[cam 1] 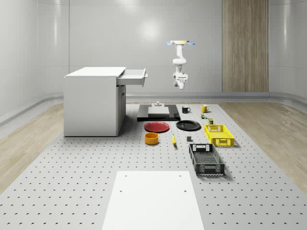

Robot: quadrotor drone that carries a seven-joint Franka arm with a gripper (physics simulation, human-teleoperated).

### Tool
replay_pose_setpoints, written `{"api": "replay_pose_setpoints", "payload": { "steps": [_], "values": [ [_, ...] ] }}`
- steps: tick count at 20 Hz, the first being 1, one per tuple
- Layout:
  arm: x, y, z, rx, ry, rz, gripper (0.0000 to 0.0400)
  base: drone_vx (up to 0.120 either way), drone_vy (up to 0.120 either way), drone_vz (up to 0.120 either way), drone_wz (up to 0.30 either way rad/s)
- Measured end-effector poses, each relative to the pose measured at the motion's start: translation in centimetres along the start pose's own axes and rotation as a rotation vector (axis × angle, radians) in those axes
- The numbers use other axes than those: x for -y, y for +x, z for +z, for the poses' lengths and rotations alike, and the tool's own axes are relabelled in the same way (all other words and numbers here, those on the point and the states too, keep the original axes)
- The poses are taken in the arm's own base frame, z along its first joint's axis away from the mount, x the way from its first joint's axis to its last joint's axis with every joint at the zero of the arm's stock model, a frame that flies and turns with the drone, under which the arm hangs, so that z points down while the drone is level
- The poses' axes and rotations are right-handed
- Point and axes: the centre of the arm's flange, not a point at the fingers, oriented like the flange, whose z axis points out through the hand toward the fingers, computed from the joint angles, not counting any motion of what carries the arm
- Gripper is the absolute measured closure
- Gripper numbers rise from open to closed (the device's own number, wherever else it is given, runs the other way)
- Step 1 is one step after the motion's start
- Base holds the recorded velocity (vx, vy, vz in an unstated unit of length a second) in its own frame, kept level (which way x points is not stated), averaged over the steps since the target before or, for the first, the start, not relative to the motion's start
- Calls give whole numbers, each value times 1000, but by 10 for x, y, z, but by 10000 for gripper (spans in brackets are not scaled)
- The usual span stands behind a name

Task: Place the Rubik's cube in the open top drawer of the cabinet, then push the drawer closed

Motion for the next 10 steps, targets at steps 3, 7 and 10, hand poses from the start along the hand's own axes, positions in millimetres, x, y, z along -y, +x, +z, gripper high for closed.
{"api": "replay_pose_setpoints", "payload": {
  "steps": [3,7,10],
  "values": [
    [-2,-2,-23,-2,2,0,0,53,67,0,0],
    [-2,-2,-50,-4,4,0,0,120,120,0,0],
    [-1,-1,-66,-6,6,0,0,120,120,0,0]
  ]
}}
